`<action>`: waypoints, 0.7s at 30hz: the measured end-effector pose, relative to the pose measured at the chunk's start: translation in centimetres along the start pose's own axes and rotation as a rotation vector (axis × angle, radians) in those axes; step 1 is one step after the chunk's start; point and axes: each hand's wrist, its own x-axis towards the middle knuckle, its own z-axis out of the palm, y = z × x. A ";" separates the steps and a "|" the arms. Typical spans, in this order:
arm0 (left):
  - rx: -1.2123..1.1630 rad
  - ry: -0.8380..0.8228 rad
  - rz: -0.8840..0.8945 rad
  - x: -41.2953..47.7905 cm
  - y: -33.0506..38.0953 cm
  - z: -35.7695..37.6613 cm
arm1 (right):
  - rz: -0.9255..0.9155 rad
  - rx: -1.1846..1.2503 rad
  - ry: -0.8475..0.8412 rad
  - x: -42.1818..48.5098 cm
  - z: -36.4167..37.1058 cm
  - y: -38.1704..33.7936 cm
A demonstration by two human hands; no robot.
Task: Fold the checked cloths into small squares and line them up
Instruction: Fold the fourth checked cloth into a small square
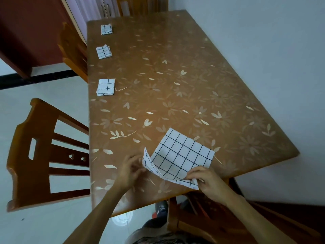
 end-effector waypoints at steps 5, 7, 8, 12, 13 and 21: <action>-0.059 -0.133 0.120 0.1 2.0 1.0 | 0.112 -0.032 0.031 -1.3 -1.1 1.1; -0.150 -0.173 0.060 0.0 2.4 1.5 | 0.195 0.007 0.065 -1.8 -1.4 1.3; -0.190 -0.197 0.014 -0.1 2.8 1.7 | 0.238 0.048 0.100 -2.0 -1.4 1.4; -0.306 -0.264 -0.188 -0.8 4.0 1.8 | 0.350 0.336 0.231 -2.7 -1.1 1.7; -0.315 -0.274 -0.214 -1.0 4.0 1.7 | 0.385 0.397 0.229 -2.9 -0.9 2.1; -0.304 -0.303 -0.276 -2.6 2.1 1.1 | 0.615 0.256 0.085 -2.7 0.7 3.8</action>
